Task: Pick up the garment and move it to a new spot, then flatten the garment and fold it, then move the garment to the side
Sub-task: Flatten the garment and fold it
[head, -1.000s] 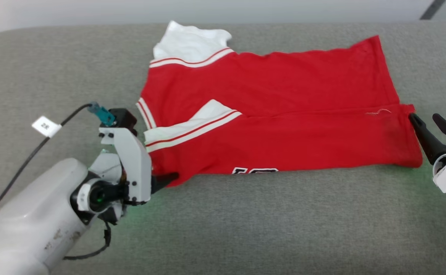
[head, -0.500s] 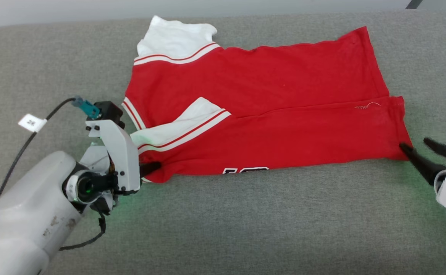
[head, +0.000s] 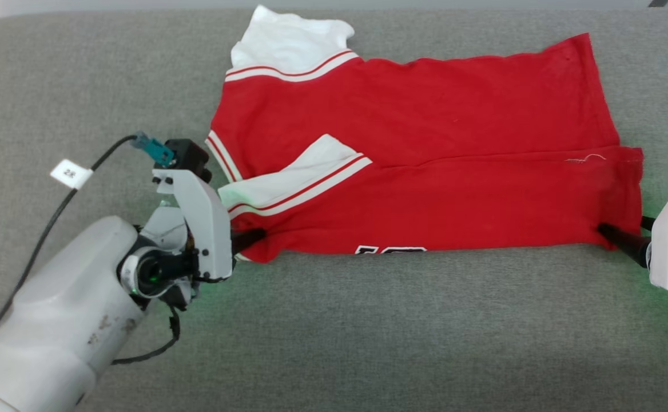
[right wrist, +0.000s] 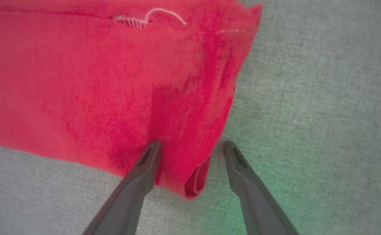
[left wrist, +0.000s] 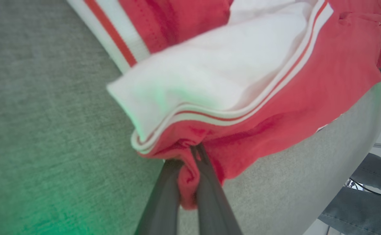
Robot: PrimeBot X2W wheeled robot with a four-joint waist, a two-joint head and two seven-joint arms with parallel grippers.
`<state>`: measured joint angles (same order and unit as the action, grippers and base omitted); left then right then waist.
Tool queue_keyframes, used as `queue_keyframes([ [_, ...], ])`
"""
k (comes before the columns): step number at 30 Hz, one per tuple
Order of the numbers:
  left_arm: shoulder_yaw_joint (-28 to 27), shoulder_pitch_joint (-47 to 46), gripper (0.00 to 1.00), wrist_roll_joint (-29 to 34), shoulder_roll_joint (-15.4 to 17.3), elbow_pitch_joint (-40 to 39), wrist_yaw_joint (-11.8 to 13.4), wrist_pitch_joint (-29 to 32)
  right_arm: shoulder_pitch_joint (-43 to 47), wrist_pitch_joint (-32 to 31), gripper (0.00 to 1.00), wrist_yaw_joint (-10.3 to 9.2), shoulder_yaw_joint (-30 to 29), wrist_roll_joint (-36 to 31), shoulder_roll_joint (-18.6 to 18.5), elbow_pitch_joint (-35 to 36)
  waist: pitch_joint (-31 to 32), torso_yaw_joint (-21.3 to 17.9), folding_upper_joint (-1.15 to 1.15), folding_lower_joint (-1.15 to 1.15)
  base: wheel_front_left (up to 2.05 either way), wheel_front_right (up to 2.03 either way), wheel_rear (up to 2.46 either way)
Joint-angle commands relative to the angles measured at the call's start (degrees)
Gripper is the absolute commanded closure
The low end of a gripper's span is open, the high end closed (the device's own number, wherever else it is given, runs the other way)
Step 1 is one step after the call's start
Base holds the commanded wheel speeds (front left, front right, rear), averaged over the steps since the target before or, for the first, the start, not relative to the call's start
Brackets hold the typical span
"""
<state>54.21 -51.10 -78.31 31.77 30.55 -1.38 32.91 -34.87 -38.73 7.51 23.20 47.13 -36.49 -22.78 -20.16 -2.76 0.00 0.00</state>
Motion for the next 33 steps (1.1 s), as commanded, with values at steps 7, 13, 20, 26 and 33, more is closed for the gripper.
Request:
queue_keyframes([
  [7,1.17,2.81,1.00,0.14,-2.94,2.21,-1.32,-1.69,0.49,0.63,1.00,-0.01,2.05,1.21,1.47,-2.52,-0.16,1.54,0.00,0.00,0.00,0.00,0.00],
  [13,0.95,5.71,1.00,0.44,-0.21,-0.29,-2.03,-3.60,3.75,3.12,1.00,-0.01,1.48,2.92,-1.05,0.93,2.07,1.84,0.00,0.00,0.00,0.00,0.00],
  [20,-0.42,11.71,1.00,-1.28,5.97,-11.34,-0.01,-5.58,12.52,3.14,1.00,-0.02,-1.66,6.07,-5.00,9.73,4.73,2.47,0.00,0.00,0.00,0.00,0.00],
  [26,-1.56,18.58,1.00,-2.70,12.81,-25.13,4.65,-7.58,22.85,2.10,1.00,-0.02,-5.81,6.89,-7.89,17.62,5.63,2.63,0.00,0.00,0.00,0.00,0.00],
  [33,-2.66,24.07,1.00,-3.62,17.38,-34.78,9.15,-10.43,30.58,1.72,0.65,-0.02,-13.02,5.46,-6.71,25.49,5.74,2.47,0.00,0.00,0.00,0.00,0.00],
])
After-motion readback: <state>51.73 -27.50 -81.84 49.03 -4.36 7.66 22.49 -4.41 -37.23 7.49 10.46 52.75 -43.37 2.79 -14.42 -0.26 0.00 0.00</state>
